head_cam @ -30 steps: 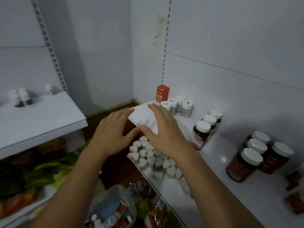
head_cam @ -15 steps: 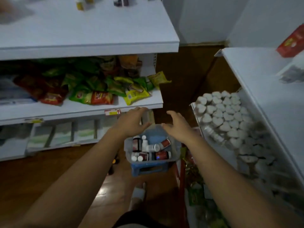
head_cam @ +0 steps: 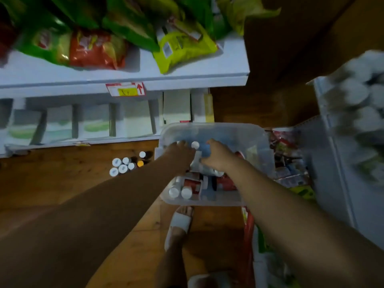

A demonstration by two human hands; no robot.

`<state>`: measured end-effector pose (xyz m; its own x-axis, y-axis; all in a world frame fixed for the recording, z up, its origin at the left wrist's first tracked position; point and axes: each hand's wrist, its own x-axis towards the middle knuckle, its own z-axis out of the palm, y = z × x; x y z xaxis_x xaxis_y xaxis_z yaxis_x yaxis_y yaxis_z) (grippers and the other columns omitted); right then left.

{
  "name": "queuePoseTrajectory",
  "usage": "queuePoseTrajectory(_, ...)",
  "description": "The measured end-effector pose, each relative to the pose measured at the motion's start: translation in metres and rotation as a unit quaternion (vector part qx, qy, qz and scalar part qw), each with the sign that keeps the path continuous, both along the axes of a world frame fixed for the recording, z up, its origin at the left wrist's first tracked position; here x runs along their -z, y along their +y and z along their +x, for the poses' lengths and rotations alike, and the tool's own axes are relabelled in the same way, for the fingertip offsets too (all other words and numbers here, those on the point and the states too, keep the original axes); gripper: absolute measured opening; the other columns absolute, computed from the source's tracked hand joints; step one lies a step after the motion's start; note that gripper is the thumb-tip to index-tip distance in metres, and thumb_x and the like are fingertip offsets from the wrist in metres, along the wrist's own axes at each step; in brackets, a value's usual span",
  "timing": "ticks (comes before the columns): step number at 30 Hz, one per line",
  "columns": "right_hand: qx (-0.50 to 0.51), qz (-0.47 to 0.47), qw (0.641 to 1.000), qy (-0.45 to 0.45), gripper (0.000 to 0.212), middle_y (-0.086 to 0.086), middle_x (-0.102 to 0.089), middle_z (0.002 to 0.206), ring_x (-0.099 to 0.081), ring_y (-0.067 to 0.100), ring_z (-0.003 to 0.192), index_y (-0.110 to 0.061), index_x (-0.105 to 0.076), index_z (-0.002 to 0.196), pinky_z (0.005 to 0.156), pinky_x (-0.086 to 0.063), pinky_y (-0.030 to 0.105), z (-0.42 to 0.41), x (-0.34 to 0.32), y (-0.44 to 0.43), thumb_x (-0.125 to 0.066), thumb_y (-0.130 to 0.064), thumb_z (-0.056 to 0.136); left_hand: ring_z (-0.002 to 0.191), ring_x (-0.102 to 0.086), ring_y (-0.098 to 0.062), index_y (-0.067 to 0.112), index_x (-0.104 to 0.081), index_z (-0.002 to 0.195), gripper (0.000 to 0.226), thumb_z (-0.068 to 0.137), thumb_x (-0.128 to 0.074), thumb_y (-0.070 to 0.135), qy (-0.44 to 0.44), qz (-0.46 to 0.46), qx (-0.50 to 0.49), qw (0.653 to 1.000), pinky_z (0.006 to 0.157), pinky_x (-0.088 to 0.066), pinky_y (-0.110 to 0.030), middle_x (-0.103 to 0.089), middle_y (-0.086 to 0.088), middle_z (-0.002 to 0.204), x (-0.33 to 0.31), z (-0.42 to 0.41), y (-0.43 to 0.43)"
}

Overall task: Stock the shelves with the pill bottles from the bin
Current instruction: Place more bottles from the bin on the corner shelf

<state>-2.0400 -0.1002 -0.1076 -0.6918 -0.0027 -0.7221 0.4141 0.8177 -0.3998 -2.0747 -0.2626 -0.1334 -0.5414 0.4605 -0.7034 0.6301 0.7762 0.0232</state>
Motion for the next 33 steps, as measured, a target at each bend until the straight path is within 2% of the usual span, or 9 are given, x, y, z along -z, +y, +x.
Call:
queuePoseTrajectory(4, -0.155, 0.091, 0.980, -0.081, 0.052, 0.012, -0.059, 0.125, -0.058, 0.031, 0.110, -0.016, -0.054, 0.131, 0.083, -0.052, 0.040, -0.003, 0.045, 0.011, -0.075, -0.033, 0.086, 0.158, -0.020, -0.029, 0.015, -0.022, 0.165, 0.079, 0.100, -0.064, 0.030, 0.048, -0.089, 0.136, 0.986, 0.126, -0.023, -0.054, -0.025, -0.010, 0.171, 0.037, -0.015, 0.004)
queuePoseTrajectory(7, -0.205, 0.134, 0.968, -0.048, 0.045, 0.010, -0.061, 0.115, -0.052, 0.031, 0.115, -0.019, -0.060, 0.119, 0.089, -0.048, 0.042, 0.008, 0.062, 0.014, -0.078, -0.033, 0.080, 0.155, -0.021, -0.031, 0.021, -0.034, 0.162, 0.070, 0.101, -0.064, 0.034, 0.083, -0.129, 0.227, 0.962, 0.122, -0.022, -0.054, -0.023, -0.007, 0.171, 0.044, -0.017, 0.011)
queuePoseTrajectory(13, -0.037, 0.007, 0.998, 0.048, 0.046, -0.001, -0.068, 0.099, -0.068, 0.024, 0.092, -0.025, -0.064, 0.102, 0.075, -0.056, 0.036, 0.008, 0.038, 0.032, -0.089, -0.039, 0.066, 0.145, -0.042, -0.035, 0.014, -0.043, 0.154, 0.065, 0.097, -0.071, 0.029, 0.049, -0.136, 0.160, 0.977, 0.117, -0.035, -0.050, -0.039, -0.012, 0.160, 0.001, -0.017, 0.025)
queuePoseTrajectory(16, 0.083, -0.104, 0.986, 0.097, 0.042, -0.008, -0.071, 0.097, -0.068, 0.010, 0.086, -0.025, -0.066, 0.106, 0.072, -0.053, 0.031, 0.009, -0.009, 0.040, -0.092, -0.034, 0.074, 0.119, -0.062, -0.029, 0.017, -0.053, 0.140, 0.064, 0.088, -0.079, 0.044, 0.033, -0.099, 0.132, 0.986, 0.095, -0.049, -0.043, -0.061, -0.006, 0.133, -0.047, -0.017, 0.028)
queuePoseTrajectory(20, 0.214, -0.174, 0.945, 0.178, 0.048, -0.017, -0.062, 0.109, -0.061, -0.002, 0.093, -0.028, -0.051, 0.130, 0.068, -0.046, 0.019, 0.022, -0.123, 0.051, -0.079, -0.032, 0.091, 0.104, -0.064, -0.027, 0.022, -0.058, 0.121, 0.069, 0.076, -0.078, 0.070, 0.043, 0.041, 0.074, 0.995, 0.080, -0.052, -0.039, -0.062, -0.003, 0.112, -0.146, -0.020, 0.026)
queuePoseTrajectory(24, 0.276, -0.184, 0.907, 0.260, 0.061, -0.015, -0.058, 0.117, -0.062, -0.001, 0.096, -0.034, -0.036, 0.137, 0.070, -0.051, 0.019, 0.059, -0.258, 0.071, -0.076, -0.027, 0.093, 0.097, -0.060, -0.025, 0.026, -0.056, 0.118, 0.060, 0.080, -0.077, 0.067, -0.005, 0.219, -0.012, 0.976, 0.074, -0.047, -0.036, -0.049, 0.005, 0.098, -0.258, -0.023, 0.029)
queuePoseTrajectory(28, 0.325, -0.162, 0.864, 0.349, 0.054, -0.011, -0.062, 0.111, -0.068, 0.006, 0.089, -0.037, -0.042, 0.125, 0.069, -0.059, 0.030, 0.116, -0.384, 0.093, -0.079, -0.021, 0.089, 0.097, -0.056, -0.016, 0.031, -0.049, 0.141, 0.068, 0.086, -0.079, 0.057, -0.001, 0.334, -0.006, 0.943, 0.077, -0.047, -0.028, -0.049, 0.004, 0.111, -0.378, -0.001, 0.052)
queuePoseTrajectory(31, 0.345, -0.144, 0.827, 0.419, 0.050, -0.006, -0.069, 0.111, -0.070, -0.001, 0.083, -0.030, -0.052, 0.123, 0.060, -0.054, 0.017, 0.160, -0.456, 0.107, -0.084, -0.021, 0.086, 0.112, -0.059, -0.008, 0.034, -0.048, 0.148, 0.085, 0.076, -0.086, 0.059, 0.009, 0.443, -0.016, 0.896, 0.090, -0.052, -0.026, -0.056, 0.011, 0.126, -0.458, 0.029, 0.075)
queuePoseTrajectory(33, 0.376, -0.155, 0.792, 0.455, 0.051, -0.004, -0.072, 0.110, -0.071, -0.003, 0.084, -0.027, -0.054, 0.123, 0.062, -0.054, 0.015, 0.187, -0.490, 0.114, -0.086, -0.017, 0.085, 0.110, -0.059, 0.002, 0.043, -0.049, 0.144, 0.088, 0.069, -0.091, 0.059, 0.004, 0.509, -0.021, 0.861, 0.088, -0.051, -0.017, -0.056, 0.020, 0.123, -0.501, 0.052, 0.090)
